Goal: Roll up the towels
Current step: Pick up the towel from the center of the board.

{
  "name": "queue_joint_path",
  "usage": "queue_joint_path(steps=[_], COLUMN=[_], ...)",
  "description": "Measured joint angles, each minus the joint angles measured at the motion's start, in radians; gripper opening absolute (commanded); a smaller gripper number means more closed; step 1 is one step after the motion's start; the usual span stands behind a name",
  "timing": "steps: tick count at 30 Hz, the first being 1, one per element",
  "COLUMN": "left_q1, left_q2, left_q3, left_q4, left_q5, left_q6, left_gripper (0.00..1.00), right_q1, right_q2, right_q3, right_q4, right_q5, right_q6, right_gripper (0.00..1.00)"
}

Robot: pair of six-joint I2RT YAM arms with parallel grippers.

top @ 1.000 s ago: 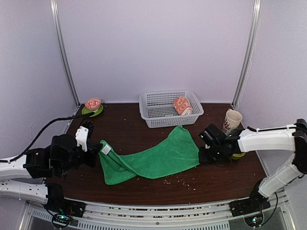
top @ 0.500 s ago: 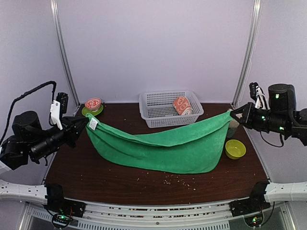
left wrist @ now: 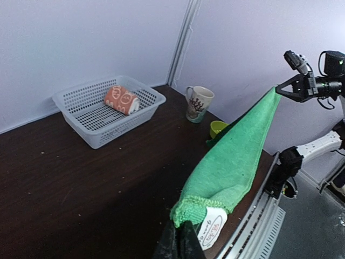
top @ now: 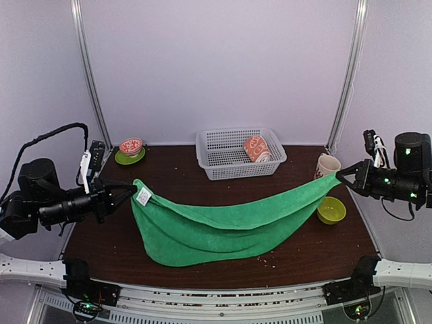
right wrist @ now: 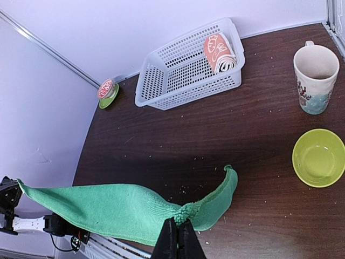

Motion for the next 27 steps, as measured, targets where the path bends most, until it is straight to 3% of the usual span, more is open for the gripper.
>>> queue_joint_path(steps=[5, 9, 14, 22, 27], left_q1=[-0.007, -0.008, -0.008, 0.049, 0.073], left_q2=[-0.068, -0.105, -0.070, 0.187, 0.174], left_q3=[-0.026, -0.068, -0.080, -0.004, -0.021], left_q4=[-0.011, -0.012, -0.003, 0.041, 0.070], left_q5=[0.134, 0.150, 0.076, -0.025, -0.102], left_q6=[-0.079, -0.114, -0.087, 0.019, 0.065], left_gripper=[0.00, 0.00, 0.00, 0.00, 0.00], right_q1=[0.000, 0.000, -0.002, -0.102, -0.130], right_q2=[-0.072, -0.100, -0.025, 0.198, 0.223], right_q3=[0.005, -0.001, -0.049, -0.098, -0.094], right_q4=[-0.070, -0.093, -0.032, 0.145, 0.187], right_q5=[-0.044, -0.056, -0.043, -0.028, -0.030], right_q6=[0.002, 0.012, 0.041, 0.053, 0.026], right_gripper=[0.00, 0.00, 0.00, 0.00, 0.00])
